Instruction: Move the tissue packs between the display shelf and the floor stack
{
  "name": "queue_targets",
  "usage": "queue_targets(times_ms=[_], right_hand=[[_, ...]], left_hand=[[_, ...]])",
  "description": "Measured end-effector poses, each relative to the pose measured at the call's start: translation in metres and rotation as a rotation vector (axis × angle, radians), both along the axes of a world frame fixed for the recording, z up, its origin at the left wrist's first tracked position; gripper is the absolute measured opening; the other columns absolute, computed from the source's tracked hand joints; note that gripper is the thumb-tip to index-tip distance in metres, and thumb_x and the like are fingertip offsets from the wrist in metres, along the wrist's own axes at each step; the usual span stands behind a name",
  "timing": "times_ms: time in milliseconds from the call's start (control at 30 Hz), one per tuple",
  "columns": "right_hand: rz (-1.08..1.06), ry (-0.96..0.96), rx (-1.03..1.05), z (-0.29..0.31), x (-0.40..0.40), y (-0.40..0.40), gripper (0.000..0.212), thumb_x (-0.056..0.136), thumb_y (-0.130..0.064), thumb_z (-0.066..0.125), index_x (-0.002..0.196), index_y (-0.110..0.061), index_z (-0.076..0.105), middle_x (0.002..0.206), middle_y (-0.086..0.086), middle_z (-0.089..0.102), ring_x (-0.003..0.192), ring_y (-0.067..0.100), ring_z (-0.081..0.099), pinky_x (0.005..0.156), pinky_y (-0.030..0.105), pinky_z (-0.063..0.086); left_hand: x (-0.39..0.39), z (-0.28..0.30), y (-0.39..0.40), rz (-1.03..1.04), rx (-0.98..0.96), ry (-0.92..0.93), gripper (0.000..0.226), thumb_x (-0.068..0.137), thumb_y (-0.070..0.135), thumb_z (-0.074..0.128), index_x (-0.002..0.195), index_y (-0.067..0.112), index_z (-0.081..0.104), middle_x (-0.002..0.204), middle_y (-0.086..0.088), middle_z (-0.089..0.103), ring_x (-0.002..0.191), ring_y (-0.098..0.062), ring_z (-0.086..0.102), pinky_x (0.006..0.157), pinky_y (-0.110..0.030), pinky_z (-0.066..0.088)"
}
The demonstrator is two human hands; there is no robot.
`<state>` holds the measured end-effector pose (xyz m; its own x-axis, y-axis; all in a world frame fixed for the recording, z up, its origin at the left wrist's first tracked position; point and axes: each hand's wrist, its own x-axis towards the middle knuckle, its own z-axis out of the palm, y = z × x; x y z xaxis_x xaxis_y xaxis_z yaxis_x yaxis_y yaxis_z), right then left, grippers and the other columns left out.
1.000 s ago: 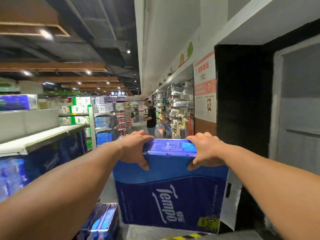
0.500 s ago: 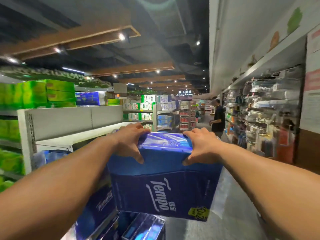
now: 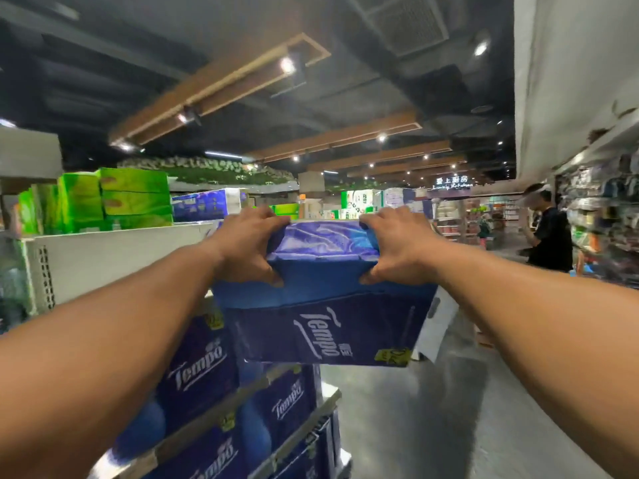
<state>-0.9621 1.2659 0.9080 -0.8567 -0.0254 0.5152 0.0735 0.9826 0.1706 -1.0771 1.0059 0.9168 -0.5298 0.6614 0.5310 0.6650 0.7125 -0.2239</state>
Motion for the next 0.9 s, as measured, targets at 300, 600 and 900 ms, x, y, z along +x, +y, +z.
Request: queue_targets(times_ms=[300,600,900], right_hand=[[0.279,0.267,0.124,0.045,-0.211,0.104,0.109,0.067,-0.073,0.071,0.152,-0.022,0.026,0.148,0.006,0.037,0.132,0.032,0.033,0.110,0.050,0.028],[0.496,0.544,0.191,0.041,-0.452,0.167,0.099,0.068,-0.065,0.068,0.146,-0.013,0.037,0.136,0.014,0.046,0.120,0.037,0.041,0.103,0.053,0.033],[0.581,0.379,0.124,0.044,-0.693,0.208,0.104,0.072,-0.068,0.071,0.153,-0.020,0.025,0.148,0.009,0.036,0.130,0.031,0.033,0.109,0.049,0.028]], left_hand=[[-0.128,0.029,0.085,0.297,0.124,0.337,0.113,0.055,0.062,0.078,0.153,0.021,0.037,0.138,-0.010,0.045,0.125,-0.035,0.041,0.108,-0.050,0.030],[-0.320,0.010,0.144,0.434,0.175,0.567,0.104,0.067,0.061,0.079,0.151,0.017,0.037,0.131,-0.011,0.043,0.119,-0.033,0.038,0.107,-0.051,0.030],[-0.524,0.017,0.193,0.590,0.140,0.433,0.102,0.059,0.066,0.063,0.148,0.019,0.042,0.130,-0.011,0.047,0.116,-0.035,0.042,0.103,-0.051,0.033]])
